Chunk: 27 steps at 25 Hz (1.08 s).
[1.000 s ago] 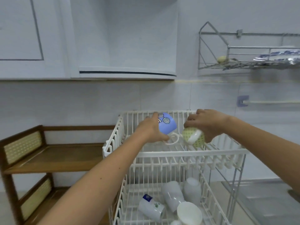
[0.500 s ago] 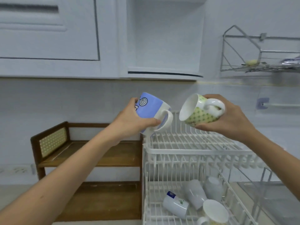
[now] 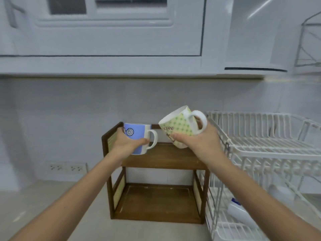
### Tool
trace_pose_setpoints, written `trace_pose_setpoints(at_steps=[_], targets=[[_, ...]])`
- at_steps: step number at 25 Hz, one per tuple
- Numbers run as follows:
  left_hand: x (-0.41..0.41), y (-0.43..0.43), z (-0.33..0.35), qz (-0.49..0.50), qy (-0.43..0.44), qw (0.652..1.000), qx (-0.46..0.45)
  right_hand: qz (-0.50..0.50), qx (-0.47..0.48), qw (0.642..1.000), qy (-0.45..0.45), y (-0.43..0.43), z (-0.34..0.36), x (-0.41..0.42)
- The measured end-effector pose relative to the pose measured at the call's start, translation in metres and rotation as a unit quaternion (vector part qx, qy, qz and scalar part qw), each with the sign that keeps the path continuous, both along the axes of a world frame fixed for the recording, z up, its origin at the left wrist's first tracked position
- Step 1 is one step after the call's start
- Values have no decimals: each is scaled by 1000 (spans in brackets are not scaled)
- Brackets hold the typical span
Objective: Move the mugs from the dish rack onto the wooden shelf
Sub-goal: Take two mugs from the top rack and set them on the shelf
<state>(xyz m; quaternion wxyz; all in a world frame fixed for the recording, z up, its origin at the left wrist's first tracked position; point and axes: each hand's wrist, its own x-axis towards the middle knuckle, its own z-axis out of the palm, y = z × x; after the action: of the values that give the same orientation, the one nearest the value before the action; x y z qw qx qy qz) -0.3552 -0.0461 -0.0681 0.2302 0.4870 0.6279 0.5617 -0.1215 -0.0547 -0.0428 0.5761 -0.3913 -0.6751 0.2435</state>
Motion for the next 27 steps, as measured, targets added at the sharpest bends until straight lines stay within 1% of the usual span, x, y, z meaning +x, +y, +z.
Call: trace_pose_setpoints(at_steps=[2, 4, 7, 10, 12, 15, 19, 23, 25, 27], targets=[[-15, 11, -12, 51, 3, 999, -6, -3, -73, 996, 47, 21, -21, -32], [-24, 23, -24, 79, 18, 997, -2, -27, -133, 987, 81, 44, -42, -56], [-37, 41, -39, 100, 39, 994, -11, -94, -169, 979, 71, 76, -70, -84], [-48, 62, -49, 109, 75, 991, -37, -140, -195, 970, 48, 103, -85, -99], [-54, 76, -54, 108, 97, 988, -50, -160, -209, 965, 17, 120, -90, -106], [-59, 93, -61, 104, 94, 988, -59, -160, -223, 962, -13, 139, -96, -114], [-63, 106, -75, 96, 93, 989, -57, -122, -228, 966, 5, 153, -105, -121], [-65, 110, -86, 93, 95, 991, -23, -89, -221, 971, 8, 161, -108, -118], [-66, 109, -88, 87, 101, 991, -14, -92, -226, 970, -9, 160, -107, -110], [-67, 109, -89, 85, 105, 991, -12, -116, -212, 969, -39, 155, -106, -98]])
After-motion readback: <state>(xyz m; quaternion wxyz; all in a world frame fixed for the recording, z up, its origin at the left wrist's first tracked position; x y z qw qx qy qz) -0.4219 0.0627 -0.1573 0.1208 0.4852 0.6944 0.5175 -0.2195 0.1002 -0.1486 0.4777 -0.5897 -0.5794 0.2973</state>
